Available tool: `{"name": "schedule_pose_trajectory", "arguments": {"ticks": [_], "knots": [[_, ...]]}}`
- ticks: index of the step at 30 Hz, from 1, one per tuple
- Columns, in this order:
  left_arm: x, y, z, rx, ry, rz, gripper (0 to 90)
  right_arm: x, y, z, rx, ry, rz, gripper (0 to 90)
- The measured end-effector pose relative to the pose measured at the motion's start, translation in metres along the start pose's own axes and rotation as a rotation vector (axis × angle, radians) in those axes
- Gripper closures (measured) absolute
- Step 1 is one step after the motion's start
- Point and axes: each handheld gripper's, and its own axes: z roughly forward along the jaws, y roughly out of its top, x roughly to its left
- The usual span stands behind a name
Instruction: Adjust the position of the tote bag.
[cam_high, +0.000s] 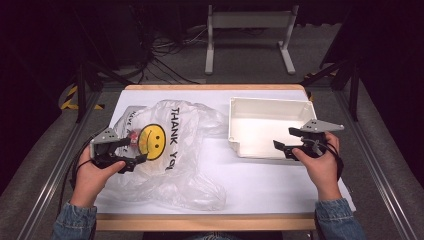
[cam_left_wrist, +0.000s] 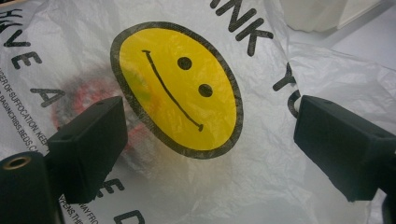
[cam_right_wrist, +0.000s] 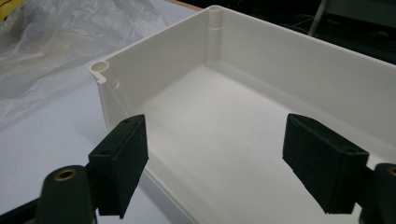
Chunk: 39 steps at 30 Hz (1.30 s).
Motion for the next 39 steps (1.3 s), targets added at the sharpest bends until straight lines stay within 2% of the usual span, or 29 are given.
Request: {"name": "schedule_pose_trajectory", "arguments": {"ticks": [6,8,10,13,15,18,20,22,24,29,35,38,39], "knots": [[-0.009,0.005,-0.003,-0.014,-0.027,0.022,8.8,0.0,0.0,0.001,0.001,0.003,0.003,21.6],[-0.014,0.007,-0.003,-0.018,-0.053,0.015,6.7,0.001,0.0,0.001,0.002,0.004,0.005,21.2],[-0.019,0.009,-0.003,-0.021,-0.079,0.04,5.9,0.001,0.0,0.001,0.001,0.004,0.006,20.9],[-0.027,0.012,-0.003,-0.022,-0.1,0.05,4.8,0.001,0.0,0.002,0.002,0.007,0.004,20.7],[-0.034,0.015,-0.003,-0.026,-0.117,0.097,4.1,0.001,0.0,0.002,0.003,0.008,0.005,20.2],[-0.044,0.019,-0.004,-0.034,-0.162,0.124,3.6,0.002,0.0,0.003,0.003,0.026,0.013,19.5],[-0.047,0.02,-0.003,-0.036,-0.174,0.129,3.4,0.003,0.0,0.003,0.004,0.026,0.012,19.3],[-0.055,0.022,-0.001,-0.029,-0.201,0.145,3.1,0.003,0.001,0.004,0.002,0.029,0.011,18.8],[-0.058,0.022,0.001,-0.029,-0.204,0.152,3.0,0.004,0.001,0.004,0.002,0.029,0.011,18.7],[-0.07,0.023,0.011,-0.009,-0.246,0.181,2.5,0.003,0.0,0.003,0.003,0.032,0.013,18.0],[-0.088,0.021,0.029,0.05,-0.289,0.248,2.5,0.004,0.0,0.003,0.002,0.039,0.014,17.5],[-0.091,0.02,0.033,0.07,-0.296,0.26,2.2,0.004,0.0,0.004,0.0,0.04,0.016,17.2],[-0.092,0.017,0.039,0.106,-0.281,0.272,2.3,0.004,0.0,0.004,0.001,0.042,0.017,17.2]]}}
